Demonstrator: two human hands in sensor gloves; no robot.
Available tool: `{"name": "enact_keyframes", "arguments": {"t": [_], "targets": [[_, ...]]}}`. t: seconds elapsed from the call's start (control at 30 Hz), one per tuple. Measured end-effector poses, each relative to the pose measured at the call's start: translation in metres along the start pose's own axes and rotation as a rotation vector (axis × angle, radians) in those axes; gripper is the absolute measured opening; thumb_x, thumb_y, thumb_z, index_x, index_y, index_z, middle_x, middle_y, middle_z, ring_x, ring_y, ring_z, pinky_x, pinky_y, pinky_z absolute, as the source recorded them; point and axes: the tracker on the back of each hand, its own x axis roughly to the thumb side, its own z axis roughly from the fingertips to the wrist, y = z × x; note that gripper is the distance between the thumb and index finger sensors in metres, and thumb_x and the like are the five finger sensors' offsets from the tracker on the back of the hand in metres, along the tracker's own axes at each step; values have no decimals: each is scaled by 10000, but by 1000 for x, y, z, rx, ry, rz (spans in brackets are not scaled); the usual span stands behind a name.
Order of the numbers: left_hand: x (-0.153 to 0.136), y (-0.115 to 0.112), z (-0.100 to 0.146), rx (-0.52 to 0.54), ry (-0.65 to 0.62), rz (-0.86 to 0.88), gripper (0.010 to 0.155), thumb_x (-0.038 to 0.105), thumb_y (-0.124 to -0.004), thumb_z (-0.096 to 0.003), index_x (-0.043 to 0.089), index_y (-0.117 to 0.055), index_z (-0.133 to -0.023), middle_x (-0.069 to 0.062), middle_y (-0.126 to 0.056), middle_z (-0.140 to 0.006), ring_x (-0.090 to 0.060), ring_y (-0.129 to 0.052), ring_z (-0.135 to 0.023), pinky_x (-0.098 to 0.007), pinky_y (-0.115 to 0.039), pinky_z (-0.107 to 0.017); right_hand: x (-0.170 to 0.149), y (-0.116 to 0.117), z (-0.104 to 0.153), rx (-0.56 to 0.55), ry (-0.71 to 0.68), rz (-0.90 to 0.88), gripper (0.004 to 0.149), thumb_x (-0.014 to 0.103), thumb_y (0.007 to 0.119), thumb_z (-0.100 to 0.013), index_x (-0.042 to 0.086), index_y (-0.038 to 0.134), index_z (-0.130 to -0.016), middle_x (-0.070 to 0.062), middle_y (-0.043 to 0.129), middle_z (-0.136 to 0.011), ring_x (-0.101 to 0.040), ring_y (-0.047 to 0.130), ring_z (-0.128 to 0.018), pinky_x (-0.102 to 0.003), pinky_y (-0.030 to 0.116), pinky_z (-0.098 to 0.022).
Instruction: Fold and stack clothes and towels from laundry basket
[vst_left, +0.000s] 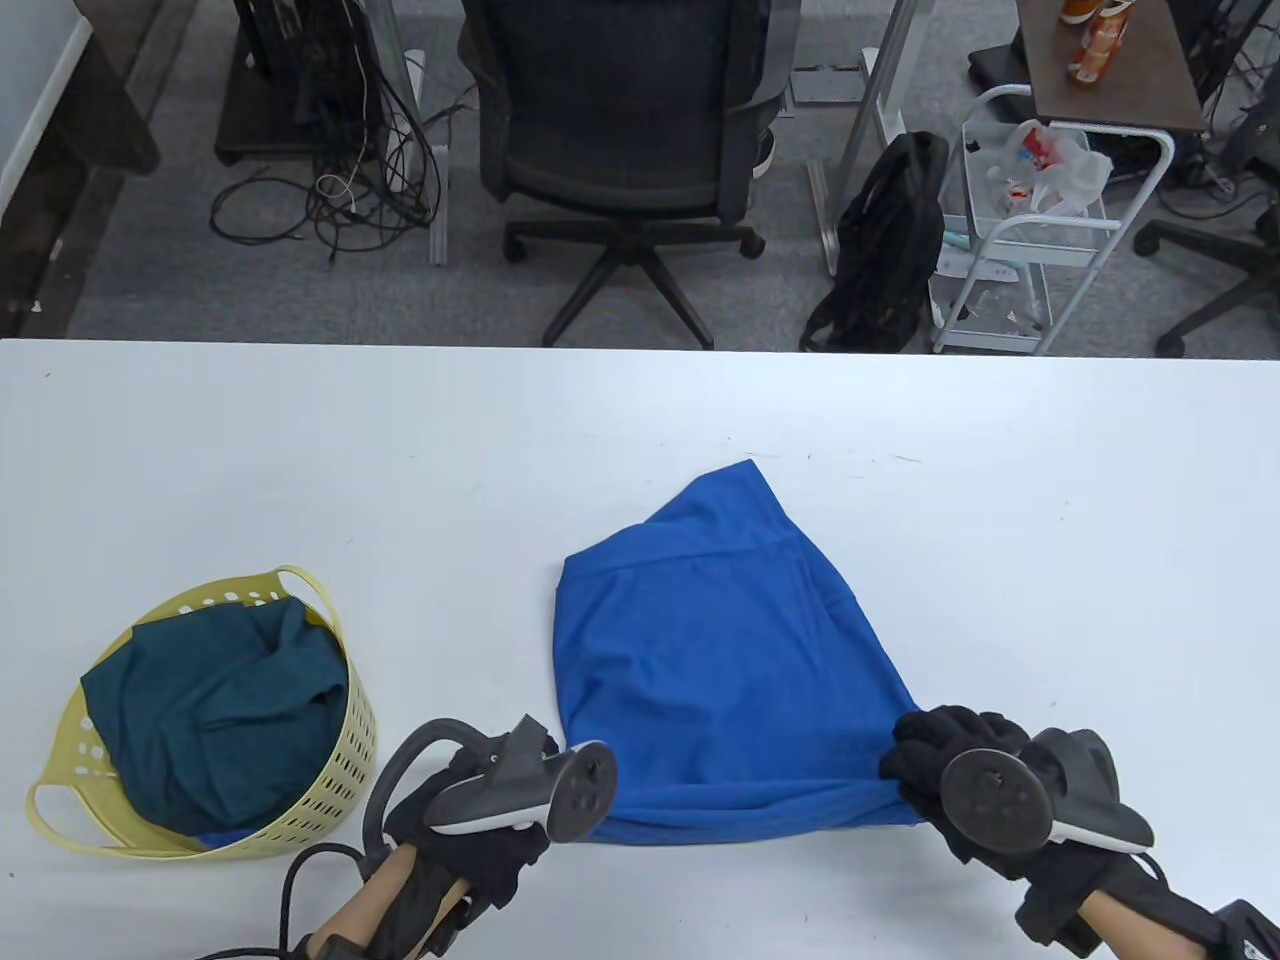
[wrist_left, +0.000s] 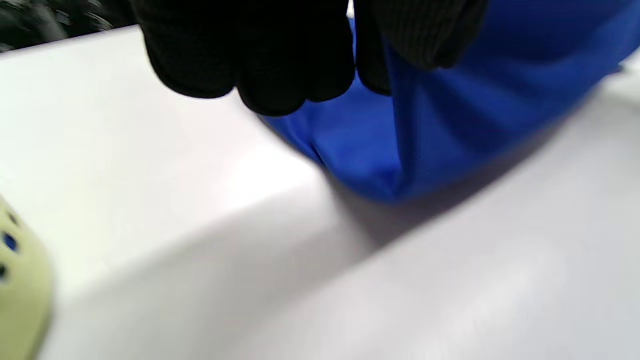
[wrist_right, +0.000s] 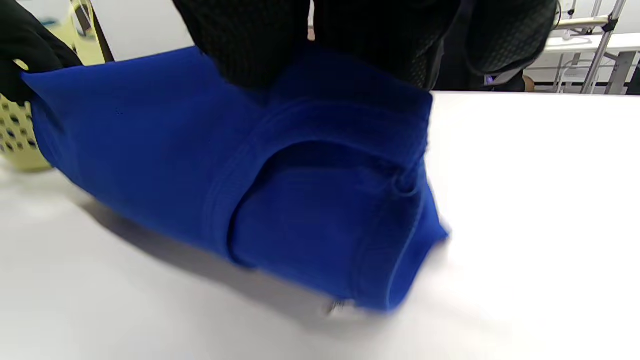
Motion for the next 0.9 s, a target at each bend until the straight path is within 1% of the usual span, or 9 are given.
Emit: {"name": "enact_keyframes", "arguments": {"t": [0.17, 0.2, 0.27, 0.4, 0.6, 0.67, 0.73, 0.8, 0.9], "targets": [[-32, 78, -44, 152, 458, -101, 474, 432, -747, -580, 321, -785, -1039, -110, -815, -1134, -346, -897, -969, -547, -801, -699, -9, -70, -92, -220, 214, 131, 415, 263, 710, -587, 158, 757, -986, -197, 647, -1124, -478, 654, -1020, -735, 547, -704], [-42, 88, -65, 137, 554, -89, 495, 427, -730, -598, 329, -711, -1082, -118, -750, -1175, -347, -856, -1002, -550, -777, -719, -12, -77, -111, -259, 281, 132, 438, 250, 691, -596, 164, 693, -1025, -205, 602, -1136, -482, 623, -1024, -728, 537, -707], [-55, 88, -96, 122, 616, -20, 853, 483, -728, -584, 272, -222, -1237, -274, -336, -1295, -466, -604, -1124, -599, -652, -779, -12, -79, -138, -289, 406, 147, 598, 242, 687, -595, 152, 479, -1149, -258, 443, -1186, -540, 515, -1043, -743, 491, -710], [-66, 51, -144, 318, 351, 61, 758, 406, -716, -578, 295, -303, -1204, -206, -356, -1282, -410, -599, -1138, -597, -642, -780, 6, -31, -142, -125, 281, 111, 571, 232, 673, -616, 157, 501, -1156, -256, 471, -1192, -538, 548, -1041, -741, 509, -705], [-65, -24, -193, -46, 228, 129, 626, 347, -684, -600, 375, -418, -1165, -114, -408, -1285, -402, -488, -1161, -620, -584, -790, 14, 74, -124, 312, 113, 189, 540, 320, 585, -634, 247, 532, -1166, -266, 403, -1235, -578, 458, -1070, -773, 454, -713], [-61, -28, -189, -94, 195, 116, 642, 381, -680, -601, 323, -395, -1174, -97, -457, -1258, -360, -590, -1130, -585, -640, -776, 5, 77, -127, 332, 153, 271, 518, 359, 526, -635, 312, 468, -1147, -219, 343, -1244, -551, 380, -1089, -765, 417, -732], [-48, -19, -171, -123, 109, 117, 574, 414, -692, -602, 282, -584, -1150, -94, -675, -1182, -311, -808, -1038, -554, -698, -759, -8, 69, -134, 240, 205, 299, 493, 351, 570, -628, 301, 602, -1118, -211, 365, -1252, -539, 365, -1095, -780, 406, -725], [-37, -13, -155, -307, -41, 163, 512, 494, -686, -595, 338, -714, -1082, 17, -881, -1083, -216, -964, -927, -516, -777, -728, -37, 55, -146, 220, 433, 385, 528, 345, 584, -627, 224, 581, -1141, -230, 319, -1242, -559, 338, -1081, -775, 388, -727], [-37, 0, -142, -93, 112, 295, 683, 559, -680, -589, 213, -614, -1174, -108, -791, -1150, -308, -925, -948, -543, -784, -705, -69, 37, -146, 261, 696, 208, 682, 416, 627, -644, 80, 405, -1194, -337, 368, -1206, -622, 508, -1019, -749, 502, -698]]}}
